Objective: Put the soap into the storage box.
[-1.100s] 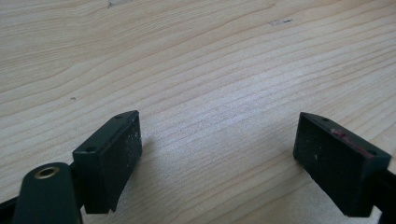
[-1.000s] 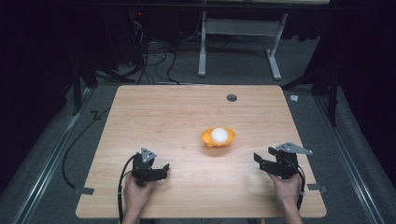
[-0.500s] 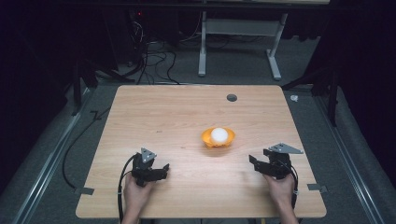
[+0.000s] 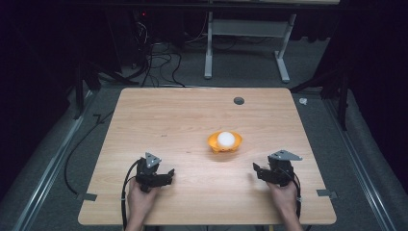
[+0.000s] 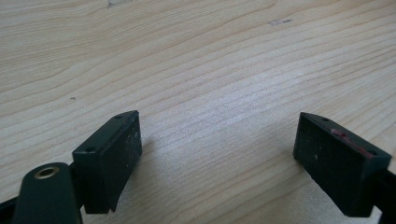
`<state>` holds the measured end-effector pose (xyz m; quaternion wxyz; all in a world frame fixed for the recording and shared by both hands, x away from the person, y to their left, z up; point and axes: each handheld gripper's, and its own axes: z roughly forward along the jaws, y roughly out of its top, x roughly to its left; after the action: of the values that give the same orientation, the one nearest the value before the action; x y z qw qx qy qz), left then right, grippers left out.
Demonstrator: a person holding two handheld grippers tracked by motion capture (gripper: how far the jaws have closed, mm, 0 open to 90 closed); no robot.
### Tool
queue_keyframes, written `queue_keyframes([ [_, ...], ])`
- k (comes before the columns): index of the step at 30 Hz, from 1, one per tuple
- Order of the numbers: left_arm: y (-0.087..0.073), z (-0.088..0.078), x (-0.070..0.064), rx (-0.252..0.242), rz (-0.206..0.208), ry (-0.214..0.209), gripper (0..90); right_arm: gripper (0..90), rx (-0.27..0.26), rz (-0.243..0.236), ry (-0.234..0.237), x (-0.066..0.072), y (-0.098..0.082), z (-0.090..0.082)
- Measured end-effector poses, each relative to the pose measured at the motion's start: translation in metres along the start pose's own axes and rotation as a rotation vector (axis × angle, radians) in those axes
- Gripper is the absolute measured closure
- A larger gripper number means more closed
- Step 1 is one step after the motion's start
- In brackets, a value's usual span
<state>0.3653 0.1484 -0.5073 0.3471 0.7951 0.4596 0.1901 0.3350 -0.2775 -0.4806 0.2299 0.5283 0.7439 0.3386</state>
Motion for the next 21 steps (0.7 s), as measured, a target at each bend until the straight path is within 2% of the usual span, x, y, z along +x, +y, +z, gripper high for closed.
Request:
queue_keyframes([
  [6,0.000,0.000,0.000,0.000,0.000,0.000,15.7,31.9,0.012,-0.022,-0.016,0.003,-0.001,0.007],
  [11,0.000,0.000,0.000,-0.001,0.000,0.000,15.7,31.9,0.001,-0.007,-0.024,0.003,0.000,0.010],
  [21,0.000,0.000,0.000,0.000,0.001,-0.001,15.7,31.6,0.045,-0.015,-0.047,0.006,0.000,0.020],
])
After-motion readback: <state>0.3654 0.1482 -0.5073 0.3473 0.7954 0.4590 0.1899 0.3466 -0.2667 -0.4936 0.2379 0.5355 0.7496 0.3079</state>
